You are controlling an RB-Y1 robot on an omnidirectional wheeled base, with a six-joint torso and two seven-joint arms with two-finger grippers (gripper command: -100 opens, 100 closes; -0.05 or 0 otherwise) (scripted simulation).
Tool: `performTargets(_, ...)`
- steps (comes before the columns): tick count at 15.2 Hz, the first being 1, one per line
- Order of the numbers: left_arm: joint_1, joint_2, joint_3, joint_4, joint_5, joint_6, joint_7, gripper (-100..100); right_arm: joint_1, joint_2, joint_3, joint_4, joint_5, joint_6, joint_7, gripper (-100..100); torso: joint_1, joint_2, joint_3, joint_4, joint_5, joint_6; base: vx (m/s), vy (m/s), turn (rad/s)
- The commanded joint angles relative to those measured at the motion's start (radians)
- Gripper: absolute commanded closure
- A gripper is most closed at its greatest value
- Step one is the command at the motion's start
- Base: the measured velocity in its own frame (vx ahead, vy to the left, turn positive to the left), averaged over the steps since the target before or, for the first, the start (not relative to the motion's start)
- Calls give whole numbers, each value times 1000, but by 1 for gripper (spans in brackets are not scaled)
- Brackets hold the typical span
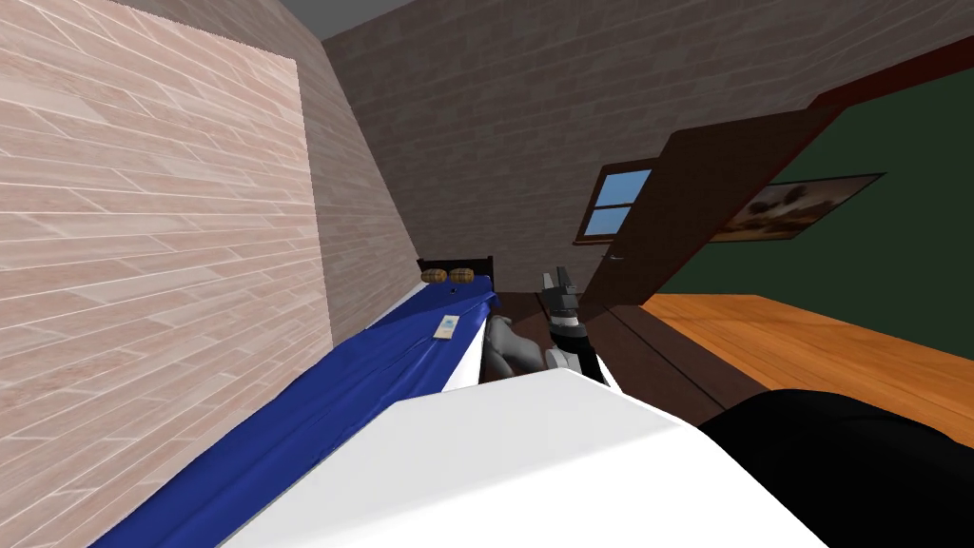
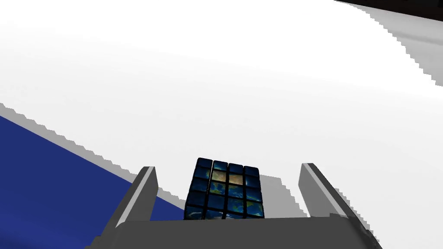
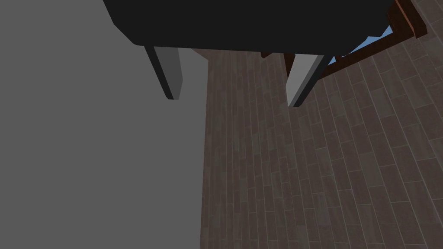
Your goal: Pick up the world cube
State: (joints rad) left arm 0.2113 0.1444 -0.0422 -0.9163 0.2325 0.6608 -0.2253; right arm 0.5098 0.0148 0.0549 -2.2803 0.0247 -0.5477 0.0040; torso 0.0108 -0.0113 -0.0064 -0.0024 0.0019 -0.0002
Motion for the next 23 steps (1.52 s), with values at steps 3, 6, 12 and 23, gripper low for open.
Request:
performTargets(3, -11, 0, 7, 56, -4, -25, 6, -100, 0, 0, 0, 0, 0, 0, 0, 0, -3, 1, 1, 0, 0, 0, 97, 100, -33)
performTargets(6, -29, -13, 7, 112, -19, -71, 18, -100, 0, 0, 0, 0, 0, 0, 0, 0, -9, 8, 4, 1, -1, 0, 6, 24, -19)
performTargets(12, -49, -30, 6, 180, -38, -126, 33, -100, 0, 0, 0, 0, 0, 0, 0, 0, -10, 10, 6, 2, -2, 0, 1, 20, -13)
performTargets(23, -17, -4, 7, 74, -9, -40, 10, 100, 0, 0, 0, 0, 0, 0, 0, 0, -13, 11, 6, 2, -2, 0, -3, -13, 9)
